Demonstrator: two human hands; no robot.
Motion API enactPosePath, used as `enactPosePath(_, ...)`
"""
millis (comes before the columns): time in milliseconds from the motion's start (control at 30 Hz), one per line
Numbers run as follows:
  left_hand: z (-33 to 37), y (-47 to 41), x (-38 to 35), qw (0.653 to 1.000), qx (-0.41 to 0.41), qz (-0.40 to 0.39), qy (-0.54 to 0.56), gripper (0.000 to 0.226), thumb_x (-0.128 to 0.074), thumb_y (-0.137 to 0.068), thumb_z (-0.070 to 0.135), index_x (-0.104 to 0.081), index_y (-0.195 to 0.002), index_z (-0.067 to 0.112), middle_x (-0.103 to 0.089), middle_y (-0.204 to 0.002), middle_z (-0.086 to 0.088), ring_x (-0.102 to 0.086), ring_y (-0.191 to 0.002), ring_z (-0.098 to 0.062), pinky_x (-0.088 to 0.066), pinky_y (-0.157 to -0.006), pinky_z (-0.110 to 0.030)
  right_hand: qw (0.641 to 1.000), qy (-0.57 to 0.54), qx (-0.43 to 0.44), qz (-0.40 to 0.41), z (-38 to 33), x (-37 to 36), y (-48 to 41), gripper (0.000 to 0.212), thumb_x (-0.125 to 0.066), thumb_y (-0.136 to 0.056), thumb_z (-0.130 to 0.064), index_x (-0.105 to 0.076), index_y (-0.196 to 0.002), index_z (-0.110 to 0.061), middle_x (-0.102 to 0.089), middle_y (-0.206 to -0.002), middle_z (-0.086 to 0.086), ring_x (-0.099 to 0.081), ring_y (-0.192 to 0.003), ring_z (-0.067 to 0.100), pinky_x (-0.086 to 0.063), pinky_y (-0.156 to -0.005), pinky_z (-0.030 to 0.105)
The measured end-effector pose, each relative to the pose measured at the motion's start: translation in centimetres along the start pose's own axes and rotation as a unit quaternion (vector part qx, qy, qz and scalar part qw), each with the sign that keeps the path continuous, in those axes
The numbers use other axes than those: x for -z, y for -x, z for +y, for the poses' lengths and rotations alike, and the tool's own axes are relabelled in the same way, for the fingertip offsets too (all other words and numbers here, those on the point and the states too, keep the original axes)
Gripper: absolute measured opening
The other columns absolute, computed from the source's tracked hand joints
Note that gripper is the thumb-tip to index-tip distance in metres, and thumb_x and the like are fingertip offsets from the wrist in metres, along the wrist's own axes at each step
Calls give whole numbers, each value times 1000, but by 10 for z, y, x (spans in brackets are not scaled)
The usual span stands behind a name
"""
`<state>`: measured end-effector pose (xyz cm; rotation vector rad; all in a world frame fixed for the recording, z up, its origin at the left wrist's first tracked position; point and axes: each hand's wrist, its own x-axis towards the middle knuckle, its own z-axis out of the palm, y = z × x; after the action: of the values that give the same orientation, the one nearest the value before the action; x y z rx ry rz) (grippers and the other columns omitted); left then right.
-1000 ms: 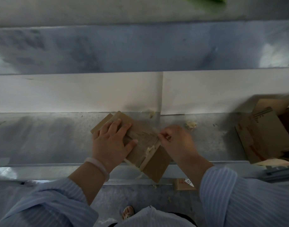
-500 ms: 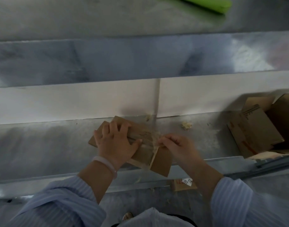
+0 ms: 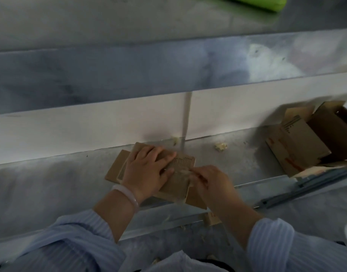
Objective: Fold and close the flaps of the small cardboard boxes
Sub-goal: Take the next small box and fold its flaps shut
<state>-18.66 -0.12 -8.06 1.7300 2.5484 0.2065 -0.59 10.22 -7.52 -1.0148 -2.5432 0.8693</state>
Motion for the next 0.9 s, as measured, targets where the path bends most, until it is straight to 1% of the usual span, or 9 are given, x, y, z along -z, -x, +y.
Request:
enactPosePath(100, -11, -3, 5, 998, -23, -56, -8, 64, -13, -78, 78, -21, -139, 59, -27, -148, 13, -22, -135, -20, -21, -107, -47, 998, -17, -65, -3, -6, 0, 3, 27, -72, -82, -30, -72, -108, -24, -69, -99, -5, -63, -90, 11, -49, -85, 22)
enactPosePath(233, -12, -1, 8, 995, -28, -88, -22, 76, -19, -70, 87, -13, -140, 59, -19, -149, 15, -15, -134, -18, -17, -108, -45, 971, -119, -207, -13, -11, 0, -3, 11, -74, -80, -30, -67, -89, -29, -66, -82, -13, -62, -80, 7, -47, -66, 17)
enactPosePath(300, -7, 3, 6, 996, -1, -84, -10, 79, -16, -65, 88, -15, -139, 60, -19, -148, 16, -14, -134, -18, -17, -107, -45, 975, -90, -203, -24, -11, 2, -8, 7, -72, -82, -29, -66, -85, -26, -64, -80, -10, -61, -79, 10, -44, -64, 19)
enactPosePath(367, -2, 5, 3, 996, 20, -81, -8, 81, -12, -62, 87, -15, -139, 60, -20, -148, 15, -14, -135, -18, -17, -107, -46, 986, -31, -163, -33, -17, 6, -12, 7, -70, -84, -27, -63, -83, -25, -61, -77, -9, -57, -74, 10, -40, -60, 19)
enactPosePath(467, 4, 4, 0, 997, 35, -71, -13, 84, -8, -62, 87, -16, -140, 57, -21, -146, 12, -15, -135, -20, -18, -106, -47, 990, -25, -134, -39, -22, 10, -15, 9, -71, -81, -25, -63, -82, -25, -59, -73, -11, -53, -66, 4, -38, -56, 14)
enactPosePath(567, 5, 4, -1, 997, 36, -64, -12, 84, -7, -63, 87, -17, -140, 56, -20, -145, 12, -14, -134, -20, -18, -105, -46, 976, -125, -176, 0, -18, 9, -13, 6, -73, -82, -21, -68, -83, -21, -67, -76, -7, -63, -70, 8, -51, -65, 19)
enactPosePath(667, 5, 7, -3, 998, 38, -52, -5, 82, -9, -64, 86, -18, -140, 57, -20, -146, 12, -14, -135, -19, -17, -105, -45, 916, -314, -247, 27, -15, 9, -7, 7, -73, -82, -11, -73, -88, -15, -73, -80, 5, -70, -74, 15, -59, -71, 26)
enactPosePath(767, 6, 8, -4, 998, 41, -46, -2, 83, -6, -64, 86, -19, -140, 57, -20, -148, 13, -14, -136, -19, -17, -106, -45, 904, -351, -242, 35, -16, 10, -6, 10, -74, -81, -8, -75, -88, -15, -75, -83, 7, -72, -80, 23, -60, -76, 32)
enactPosePath(900, 7, 7, -4, 998, 41, -42, -1, 86, -3, -61, 86, -21, -140, 56, -21, -148, 11, -15, -136, -20, -17, -106, -45, 907, -363, -212, 11, -24, 17, -12, 16, -74, -80, -2, -73, -82, -17, -74, -85, 8, -71, -78, 20, -60, -75, 31)
